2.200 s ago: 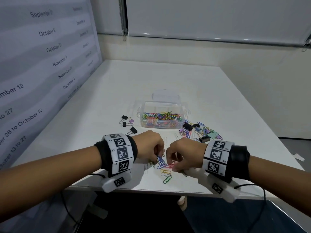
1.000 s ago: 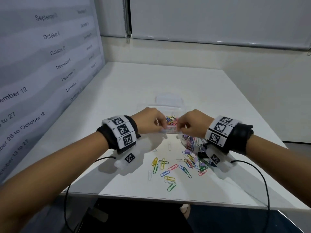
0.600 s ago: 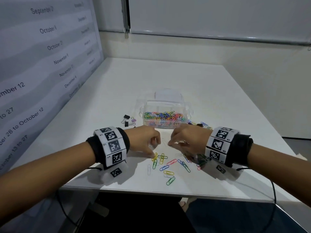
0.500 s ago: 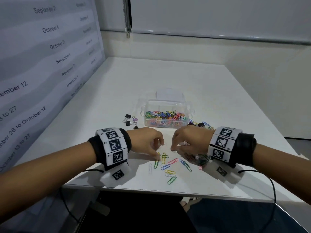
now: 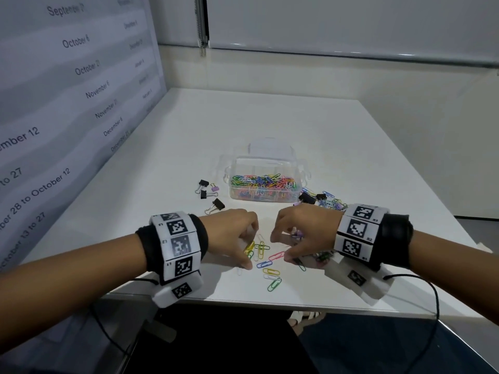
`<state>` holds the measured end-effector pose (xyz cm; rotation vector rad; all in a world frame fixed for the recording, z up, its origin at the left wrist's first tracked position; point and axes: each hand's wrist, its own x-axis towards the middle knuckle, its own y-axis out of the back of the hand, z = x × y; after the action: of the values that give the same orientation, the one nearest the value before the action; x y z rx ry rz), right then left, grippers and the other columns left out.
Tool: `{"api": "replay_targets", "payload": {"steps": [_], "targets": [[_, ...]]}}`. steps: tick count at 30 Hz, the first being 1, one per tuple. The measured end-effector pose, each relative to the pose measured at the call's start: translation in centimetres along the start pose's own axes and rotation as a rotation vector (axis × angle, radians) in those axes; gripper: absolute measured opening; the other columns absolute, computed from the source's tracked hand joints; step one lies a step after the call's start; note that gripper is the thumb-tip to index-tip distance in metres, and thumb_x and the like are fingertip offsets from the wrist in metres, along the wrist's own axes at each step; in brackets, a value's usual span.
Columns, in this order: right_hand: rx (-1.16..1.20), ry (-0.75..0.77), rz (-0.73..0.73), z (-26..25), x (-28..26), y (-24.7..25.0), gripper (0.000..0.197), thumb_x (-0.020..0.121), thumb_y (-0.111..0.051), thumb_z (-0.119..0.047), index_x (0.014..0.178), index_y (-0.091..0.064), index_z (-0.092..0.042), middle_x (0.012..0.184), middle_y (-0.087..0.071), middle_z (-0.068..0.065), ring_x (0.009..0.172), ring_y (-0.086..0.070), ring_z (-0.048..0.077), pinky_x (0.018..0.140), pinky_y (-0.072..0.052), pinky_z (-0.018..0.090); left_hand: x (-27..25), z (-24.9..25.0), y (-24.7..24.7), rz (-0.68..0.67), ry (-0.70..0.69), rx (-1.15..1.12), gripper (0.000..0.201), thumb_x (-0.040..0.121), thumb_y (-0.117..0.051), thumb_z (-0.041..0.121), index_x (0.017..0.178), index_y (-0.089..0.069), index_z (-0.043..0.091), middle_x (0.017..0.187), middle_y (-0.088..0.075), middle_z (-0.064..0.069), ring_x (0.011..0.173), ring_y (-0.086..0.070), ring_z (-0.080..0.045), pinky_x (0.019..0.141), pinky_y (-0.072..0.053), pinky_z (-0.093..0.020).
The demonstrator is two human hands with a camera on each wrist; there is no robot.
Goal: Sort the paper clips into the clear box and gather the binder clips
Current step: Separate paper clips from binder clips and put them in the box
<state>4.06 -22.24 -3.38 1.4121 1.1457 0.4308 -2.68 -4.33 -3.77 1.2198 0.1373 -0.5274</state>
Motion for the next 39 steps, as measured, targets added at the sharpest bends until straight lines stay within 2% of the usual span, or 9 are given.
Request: {"api": "replay_targets", "payload": {"steps": [4, 8, 12, 14, 19, 21, 27, 32, 39], "targets": [[0.010, -0.001, 0.037, 0.3, -1.3, 0.5, 0.044, 0.070, -0.077, -0.036, 0.111, -0.064, -0.029, 0.103, -0.060, -0.005, 0.086, -0.054, 0.011, 0.079, -0.044, 0.026, -0.5, -0.8, -0.1, -0.019, -0.016, 0.050, 0.079, 0.063, -0.082, 0.044, 0.126, -0.041, 0.019, 0.103, -0.039, 0.008, 0.092, -0.047, -0.012, 0.075, -0.040, -0.023], [-0.001, -0.033, -0.042, 0.0, -2.1, -0.3, 0.051, 0.072, -0.075, -0.026, 0.120, -0.056, -0.029, 0.109, -0.056, -0.003, 0.095, -0.052, 0.013, 0.080, -0.040, 0.023, -0.6, -1.5, -0.4, -0.054, 0.009, 0.028, 0.079, 0.067, -0.082, 0.037, 0.130, -0.038, 0.019, 0.105, -0.041, 0.005, 0.076, -0.044, -0.006, 0.060, -0.035, -0.014], [0.095, -0.055, -0.016, -0.2, -1.1, -1.1, 0.056, 0.074, -0.074, -0.023, 0.125, -0.051, -0.029, 0.112, -0.054, -0.001, 0.097, -0.049, 0.014, 0.087, -0.041, 0.027, 0.4, -0.5, -0.7, 0.008, 0.018, -0.042, 0.068, 0.071, -0.080, 0.031, 0.126, -0.044, 0.017, 0.104, -0.052, 0.003, 0.070, -0.044, 0.000, 0.057, -0.033, -0.010], [0.132, -0.067, 0.040, -0.2, -0.3, -1.0, 0.055, 0.073, -0.076, -0.024, 0.123, -0.053, -0.027, 0.112, -0.055, 0.000, 0.097, -0.050, 0.015, 0.085, -0.041, 0.027, 1.3, 0.1, -0.7, 0.046, 0.011, -0.072, 0.055, 0.072, -0.079, 0.027, 0.118, -0.051, 0.014, 0.105, -0.062, 0.001, 0.075, -0.049, -0.005, 0.059, -0.036, -0.009], [0.140, -0.089, 0.120, -0.2, 1.1, -0.7, 0.048, 0.070, -0.079, -0.029, 0.113, -0.059, -0.021, 0.099, -0.051, -0.003, 0.085, -0.044, 0.009, 0.071, -0.032, 0.020, 2.5, 0.5, -0.5, 0.123, 0.035, -0.113, 0.039, 0.072, -0.078, 0.022, 0.105, -0.060, 0.012, 0.098, -0.065, -0.002, 0.082, -0.053, -0.011, 0.062, -0.040, -0.017], [0.131, -0.117, 0.134, -0.2, 1.2, -0.8, 0.047, 0.070, -0.078, -0.033, 0.111, -0.059, -0.020, 0.095, -0.046, -0.007, 0.084, -0.044, 0.008, 0.069, -0.031, 0.020, 2.5, 0.4, -0.6, 0.145, 0.052, -0.174, 0.045, 0.071, -0.079, 0.022, 0.109, -0.058, 0.012, 0.096, -0.065, -0.001, 0.082, -0.054, -0.011, 0.063, -0.040, -0.014], [0.147, -0.039, 0.118, -0.3, 1.3, -0.8, 0.048, 0.074, -0.075, -0.029, 0.119, -0.060, -0.023, 0.100, -0.052, 0.003, 0.086, -0.043, 0.010, 0.075, -0.035, 0.024, 1.6, 0.6, -0.4, 0.099, 0.125, -0.188, 0.070, 0.063, -0.083, 0.042, 0.116, -0.045, 0.016, 0.100, -0.060, 0.003, 0.094, -0.057, -0.016, 0.083, -0.048, -0.032], [0.187, 0.001, 0.145, -0.6, 1.7, -0.9, 0.025, 0.077, -0.072, -0.021, 0.101, -0.069, -0.019, 0.091, -0.050, 0.000, 0.078, -0.046, 0.010, 0.068, -0.031, 0.020, 1.3, 0.7, -1.2, 0.117, 0.136, -0.060, 0.052, 0.065, -0.079, 0.044, 0.097, -0.051, 0.015, 0.093, -0.056, 0.002, 0.091, -0.056, -0.019, 0.082, -0.050, -0.035], [0.188, -0.135, 0.130, 0.2, 1.9, -0.7, 0.010, 0.066, -0.072, -0.011, 0.075, -0.070, -0.016, 0.072, -0.062, -0.006, 0.054, -0.051, -0.003, 0.053, -0.037, 0.006, 2.4, 0.6, -1.0, 0.157, 0.066, -0.122, 0.023, 0.075, -0.074, 0.023, 0.092, -0.064, 0.011, 0.078, -0.060, 0.003, 0.076, -0.054, -0.013, 0.070, -0.044, -0.024]]}}
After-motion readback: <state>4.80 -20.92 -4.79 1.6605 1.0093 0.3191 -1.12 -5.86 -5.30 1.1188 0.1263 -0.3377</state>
